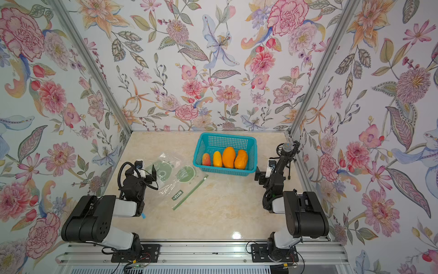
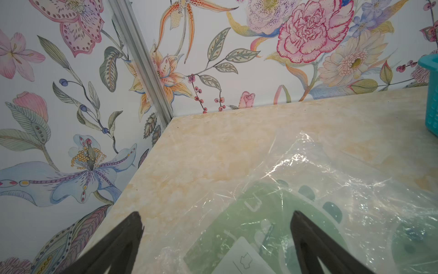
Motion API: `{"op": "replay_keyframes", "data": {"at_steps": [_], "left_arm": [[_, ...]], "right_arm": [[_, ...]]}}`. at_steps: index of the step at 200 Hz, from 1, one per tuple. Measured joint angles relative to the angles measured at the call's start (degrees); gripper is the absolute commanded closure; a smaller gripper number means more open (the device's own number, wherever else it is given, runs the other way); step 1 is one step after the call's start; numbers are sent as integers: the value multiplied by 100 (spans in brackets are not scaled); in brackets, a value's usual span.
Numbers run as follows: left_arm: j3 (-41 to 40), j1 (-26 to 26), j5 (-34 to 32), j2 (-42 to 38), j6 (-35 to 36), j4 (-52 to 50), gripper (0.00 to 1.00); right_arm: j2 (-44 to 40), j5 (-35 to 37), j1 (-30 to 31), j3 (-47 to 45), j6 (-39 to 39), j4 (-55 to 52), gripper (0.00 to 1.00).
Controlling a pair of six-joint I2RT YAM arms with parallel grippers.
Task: Place the mango in a zip-top bag and seal the zipper
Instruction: Pick up the zipper food storage bag.
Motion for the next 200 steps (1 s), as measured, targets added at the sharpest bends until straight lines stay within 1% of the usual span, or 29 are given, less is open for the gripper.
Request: {"op": "replay_keyframes", "data": {"at_steps": [188,200], "left_arm": [[0,0,0,0,2,0,1],[20,0,-20,-70,-2,-173,1]], "right_arm": [[0,0,0,0,2,0,0],[-22,2,0,0,2,-28,0]]}}
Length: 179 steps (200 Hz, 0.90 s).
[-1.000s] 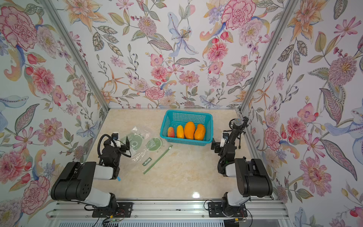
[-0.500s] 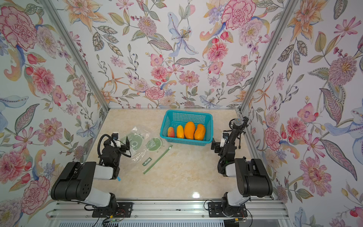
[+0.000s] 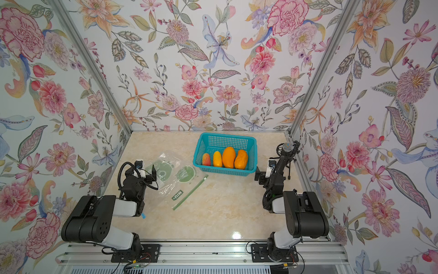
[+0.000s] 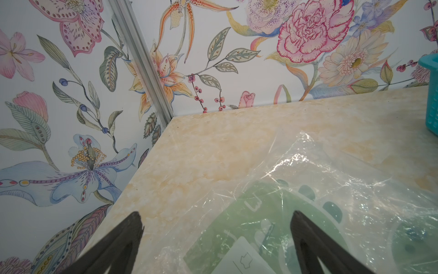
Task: Place the mango in a zip-top bag and seal the zipper
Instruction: Pick up the zipper food storage bag.
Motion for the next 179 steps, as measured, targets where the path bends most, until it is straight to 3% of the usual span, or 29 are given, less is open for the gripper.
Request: {"op": "replay_keyframes", "data": {"at_steps": [51,102,136,179], "left_arm": [[400,0,7,-966,2,-1145,1],[1449,0,-83,-1742,-546,-2918,1],[2398,-315,-304,-1449,-927,-3989,1],[4006,-896,-610,-125,-752,-5453,1]], "right_arm": [[-850,267,2,9,39,-579,0],[-2100,898,61,837,205,-2428,0],[-2426,1117,164,1600,549,-3668,0],[-2424,1228,575,2120,767,-4868,0]]}}
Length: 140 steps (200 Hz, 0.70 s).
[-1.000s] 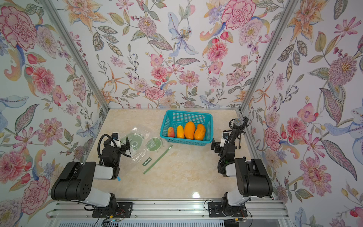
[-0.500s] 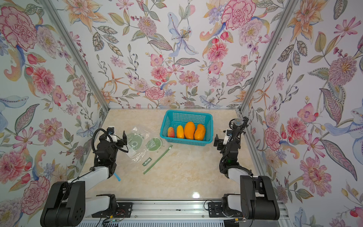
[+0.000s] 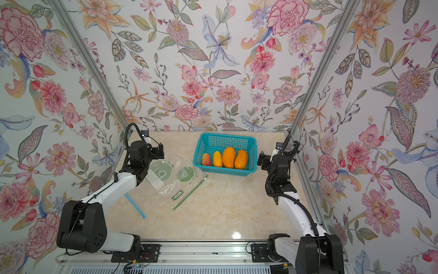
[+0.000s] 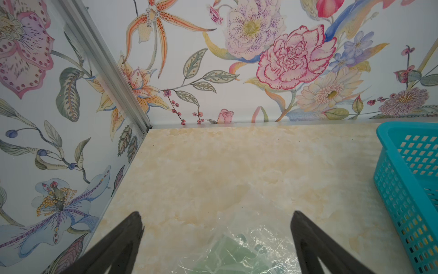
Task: Place the mango in a zip-top bag and seal the zipper
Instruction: Pick up the zipper food storage bag.
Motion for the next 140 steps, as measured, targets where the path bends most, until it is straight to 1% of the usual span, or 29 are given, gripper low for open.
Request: {"op": "replay_keyframes", "data": {"at_steps": [22,45,62,83,115,124,140], "left_arm": [[828,-50,-120,811,22,-680,1],[1285,-50,-186,1412,-35,-1261,1],[1561,-76,-184,1786,-149,-1569,4],[1768,-87,-153,2083,-260,-1814,15],[1904,-129,-116,2269,-511,-1982,43],[1904,-136,-114,2269,-592,-2033,47],[1902,-140,-125,2269,-721,-2065,48]], "right_arm": [[0,57,203,98,81,-310,0],[0,127,376,140,142,-474,0],[0,149,516,144,146,-544,0],[42,153,678,181,142,-616,0],[243,232,955,334,140,-643,0],[302,258,1058,387,142,-656,1],[413,291,1285,494,149,-704,0]]}}
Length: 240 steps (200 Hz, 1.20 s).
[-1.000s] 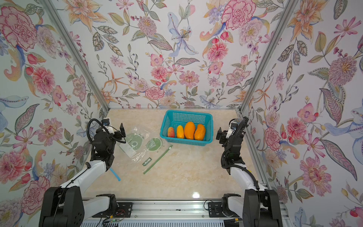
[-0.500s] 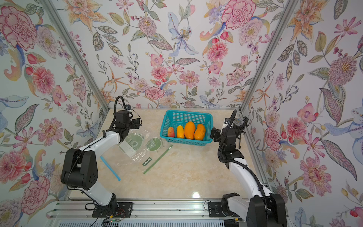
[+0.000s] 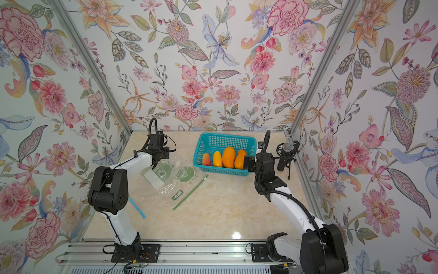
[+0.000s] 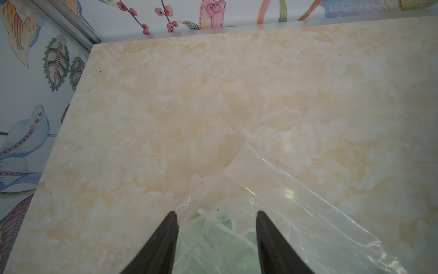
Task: Place the mango in a zip-top bag and seal the zipper
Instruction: Pick up the zipper food storage bag.
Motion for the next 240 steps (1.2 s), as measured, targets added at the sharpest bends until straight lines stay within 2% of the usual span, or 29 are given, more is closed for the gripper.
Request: {"op": "replay_keyframes", "data": {"at_steps": [14,34,47,57,68,77,99,110,165,193,240], "left_arm": [[-31,0,-4,0,-109,-2,45],[-90,-4,-11,0,-278,-31,28],[-127,-4,9,0,-439,-39,27],[-179,-4,28,0,-520,-13,30],[-251,-4,59,0,-636,0,39],[-293,-4,101,0,-662,-4,50],[-317,-4,160,0,-769,-4,86],[-317,-4,157,0,-839,4,100],[-166,-4,175,-238,-1108,-129,100],[-162,-17,208,-975,-1504,-162,100],[-433,-155,413,-2590,-2511,188,100]], "right_arm": [[105,17,219,107,28,-31,0],[326,28,560,289,103,-42,1],[503,46,802,407,129,-57,0],[640,68,997,498,149,-63,0],[811,87,1189,595,164,-66,0],[944,94,1333,673,184,-74,0],[1261,90,1617,879,208,-92,0],[1384,68,1757,984,240,-103,0],[1799,-640,2192,1429,857,-59,0],[1880,-1178,2273,1360,1281,339,0],[2055,-2146,2354,761,1947,1823,0]]}}
